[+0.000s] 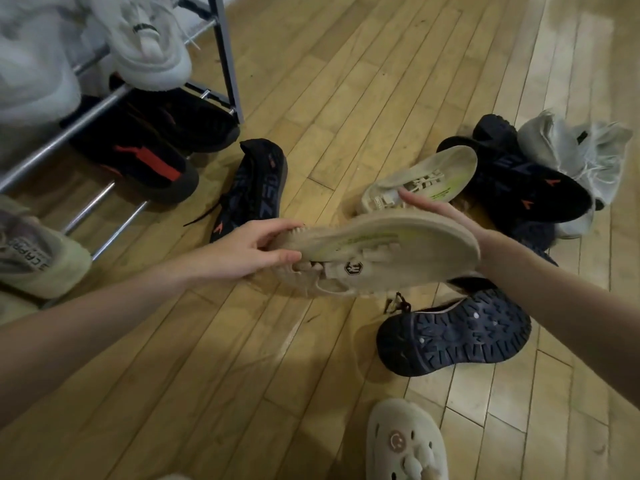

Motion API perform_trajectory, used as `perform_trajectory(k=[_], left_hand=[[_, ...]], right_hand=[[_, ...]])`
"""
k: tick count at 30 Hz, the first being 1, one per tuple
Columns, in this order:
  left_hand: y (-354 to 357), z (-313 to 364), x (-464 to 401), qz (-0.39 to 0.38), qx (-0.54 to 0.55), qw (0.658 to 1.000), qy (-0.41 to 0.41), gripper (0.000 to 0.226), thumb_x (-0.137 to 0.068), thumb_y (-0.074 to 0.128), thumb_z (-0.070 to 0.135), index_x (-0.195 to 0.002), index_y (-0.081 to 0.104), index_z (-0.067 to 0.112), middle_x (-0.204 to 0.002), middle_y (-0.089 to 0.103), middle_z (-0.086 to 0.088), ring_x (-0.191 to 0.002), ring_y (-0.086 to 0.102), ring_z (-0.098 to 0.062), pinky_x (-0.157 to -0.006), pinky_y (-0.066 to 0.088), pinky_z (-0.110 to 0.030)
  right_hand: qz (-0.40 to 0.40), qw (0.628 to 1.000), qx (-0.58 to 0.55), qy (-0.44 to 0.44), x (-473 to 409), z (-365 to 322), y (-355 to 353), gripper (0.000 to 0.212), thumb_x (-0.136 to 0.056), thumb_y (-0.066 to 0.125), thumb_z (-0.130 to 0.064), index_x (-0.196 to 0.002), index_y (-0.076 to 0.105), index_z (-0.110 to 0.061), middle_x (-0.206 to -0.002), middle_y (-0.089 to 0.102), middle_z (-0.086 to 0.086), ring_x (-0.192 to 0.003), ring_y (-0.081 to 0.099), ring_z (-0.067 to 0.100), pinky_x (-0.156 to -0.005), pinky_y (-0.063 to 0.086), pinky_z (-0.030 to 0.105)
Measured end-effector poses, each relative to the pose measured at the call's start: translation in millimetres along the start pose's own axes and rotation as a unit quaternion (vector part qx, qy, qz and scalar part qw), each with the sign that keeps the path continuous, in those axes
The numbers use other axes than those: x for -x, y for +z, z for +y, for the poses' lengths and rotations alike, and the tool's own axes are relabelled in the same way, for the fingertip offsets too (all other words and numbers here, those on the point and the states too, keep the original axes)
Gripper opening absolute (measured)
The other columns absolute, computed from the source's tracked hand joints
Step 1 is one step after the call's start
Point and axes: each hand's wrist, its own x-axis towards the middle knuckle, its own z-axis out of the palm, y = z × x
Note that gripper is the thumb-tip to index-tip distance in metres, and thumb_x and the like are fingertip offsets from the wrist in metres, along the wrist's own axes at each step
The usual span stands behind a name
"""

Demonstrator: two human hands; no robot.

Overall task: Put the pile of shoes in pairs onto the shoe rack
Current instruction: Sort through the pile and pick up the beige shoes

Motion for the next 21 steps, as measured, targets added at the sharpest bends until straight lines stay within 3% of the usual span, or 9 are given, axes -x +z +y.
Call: perform_trajectory(k=[3, 5, 8, 10, 11, 13, 17, 21], left_hand=[[-3.8, -11.0, 10.2, 0.059, 0.076, 0.995, -0.035, 0.033, -0.088, 0.062, 0.02, -0.119, 0.056, 0.031, -0.1, 0.067, 0.025, -0.095, 0.062, 0.014, -0.078, 0.051, -0.009], [-5.5, -17.0, 17.6, 0.1, 0.148, 0.981, -0.071, 0.026, -0.086, 0.064, 0.023, -0.111, 0.06, 0.031, -0.091, 0.073, 0.021, -0.093, 0.068, 0.001, -0.07, 0.057, -0.018], [-12.0, -23.5, 28.0, 0.133, 0.233, 0.958, -0.103, 0.063, -0.063, 0.079, 0.053, -0.115, 0.065, 0.021, -0.105, 0.074, 0.001, -0.099, 0.07, -0.017, -0.069, 0.06, -0.032], [-16.7, -23.9, 32.1, 0.144, 0.266, 0.948, -0.103, 0.076, -0.058, 0.08, 0.058, -0.118, 0.065, 0.015, -0.113, 0.071, -0.005, -0.103, 0.069, -0.023, -0.074, 0.06, -0.041], [-18.5, -23.0, 33.0, 0.15, 0.276, 0.944, -0.103, 0.071, -0.065, 0.077, 0.054, -0.12, 0.064, 0.012, -0.116, 0.071, -0.007, -0.105, 0.068, -0.026, -0.076, 0.06, -0.044], [-21.2, -20.2, 32.9, 0.168, 0.293, 0.935, -0.108, 0.053, -0.08, 0.066, 0.04, -0.122, 0.062, 0.008, -0.115, 0.07, -0.008, -0.104, 0.068, -0.027, -0.076, 0.06, -0.045], [-21.5, -20.8, 32.6, 0.201, 0.292, 0.927, -0.121, 0.044, -0.083, 0.06, 0.032, -0.12, 0.063, 0.007, -0.111, 0.072, -0.01, -0.099, 0.07, -0.029, -0.072, 0.061, -0.044], [-18.3, -19.4, 36.9, 0.216, 0.282, 0.926, -0.131, 0.039, -0.089, 0.056, 0.031, -0.12, 0.063, 0.008, -0.11, 0.073, -0.01, -0.096, 0.071, -0.028, -0.071, 0.061, -0.042]], right_hand=[[0.094, 0.985, -0.146, -0.009, -23.5, 7.9, -12.3, 0.035, -0.092, 0.049, -0.044, -0.108, 0.064, -0.017, -0.103, 0.069, 0.009, -0.09, 0.066, 0.025, -0.075, 0.055, 0.036], [0.224, 0.968, -0.107, -0.032, -45.9, 19.4, -19.5, 0.029, -0.097, 0.045, -0.028, -0.115, 0.058, -0.008, -0.107, 0.066, 0.012, -0.091, 0.066, 0.025, -0.075, 0.053, 0.035], [0.405, 0.91, 0.037, -0.075, -70.7, 33.8, -14.7, 0.045, -0.083, 0.061, -0.026, -0.121, 0.055, -0.002, -0.1, 0.061, 0.01, -0.083, 0.061, 0.022, -0.067, 0.049, 0.03], [0.452, 0.885, 0.071, -0.087, -84.0, 36.5, -7.0, 0.07, -0.073, 0.067, -0.031, -0.131, 0.041, -0.004, -0.126, 0.05, 0.013, -0.112, 0.052, 0.028, -0.086, 0.049, 0.036], [0.471, 0.875, 0.078, -0.08, -89.1, 33.9, -0.9, 0.078, -0.076, 0.07, -0.031, -0.138, 0.03, -0.004, -0.14, 0.038, 0.016, -0.128, 0.04, 0.032, -0.1, 0.042, 0.04], [0.493, 0.866, 0.06, -0.054, -99.0, 22.2, 11.8, 0.1, -0.08, 0.073, -0.034, -0.148, 0.007, -0.003, -0.153, 0.014, 0.022, -0.143, 0.017, 0.036, -0.115, 0.026, 0.041], [0.523, 0.851, -0.009, -0.032, -125.0, -3.2, 28.2, 0.135, -0.068, 0.082, -0.047, -0.148, -0.015, 0.002, -0.155, 0.007, 0.026, -0.145, 0.013, 0.037, -0.118, 0.021, 0.047], [0.57, 0.821, -0.023, -0.001, -140.0, -15.2, 35.8, 0.134, -0.068, 0.082, -0.047, -0.148, -0.013, 0.004, -0.154, 0.013, 0.025, -0.143, 0.018, 0.035, -0.116, 0.018, 0.045]])
